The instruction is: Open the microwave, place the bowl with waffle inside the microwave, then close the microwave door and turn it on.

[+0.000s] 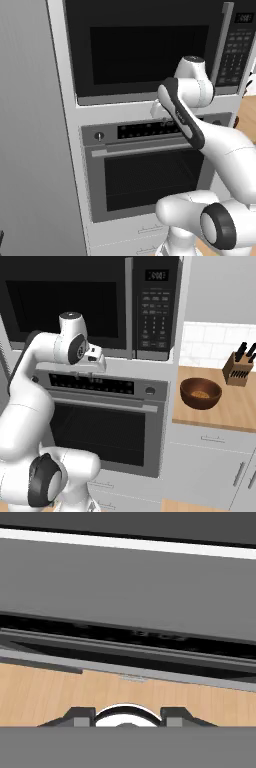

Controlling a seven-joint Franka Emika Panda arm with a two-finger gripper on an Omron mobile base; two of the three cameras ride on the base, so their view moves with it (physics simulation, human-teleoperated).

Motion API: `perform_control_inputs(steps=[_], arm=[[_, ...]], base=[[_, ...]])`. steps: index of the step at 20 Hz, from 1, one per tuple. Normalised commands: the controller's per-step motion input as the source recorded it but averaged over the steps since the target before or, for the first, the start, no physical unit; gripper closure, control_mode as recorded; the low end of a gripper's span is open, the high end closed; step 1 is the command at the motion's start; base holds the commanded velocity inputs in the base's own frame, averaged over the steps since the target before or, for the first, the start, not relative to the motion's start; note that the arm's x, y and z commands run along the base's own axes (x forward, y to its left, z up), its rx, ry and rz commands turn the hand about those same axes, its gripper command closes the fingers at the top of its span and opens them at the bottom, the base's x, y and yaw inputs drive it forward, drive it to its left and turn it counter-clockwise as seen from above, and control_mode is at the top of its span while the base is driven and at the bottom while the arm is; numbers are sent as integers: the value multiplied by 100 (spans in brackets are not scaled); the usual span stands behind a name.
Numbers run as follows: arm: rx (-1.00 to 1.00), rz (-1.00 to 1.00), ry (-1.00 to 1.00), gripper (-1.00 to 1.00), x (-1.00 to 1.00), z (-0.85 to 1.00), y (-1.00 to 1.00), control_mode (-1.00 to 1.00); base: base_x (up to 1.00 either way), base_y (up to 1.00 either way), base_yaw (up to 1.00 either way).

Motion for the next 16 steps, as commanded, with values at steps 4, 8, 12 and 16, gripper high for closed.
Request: perform_control_inputs(steps=[4,8,12,16], arm=[[3,0,-16,-100,-43,6,-25,-100],[9,0,-38,-100,-92,18,-70,-100],[9,-7,-24,-100,-42,9,-65,-100],[2,-7,-1,-100,4,0,-31,-100]], base=[[0,0,0],[0,0,0],[0,0,0],[0,0,0]])
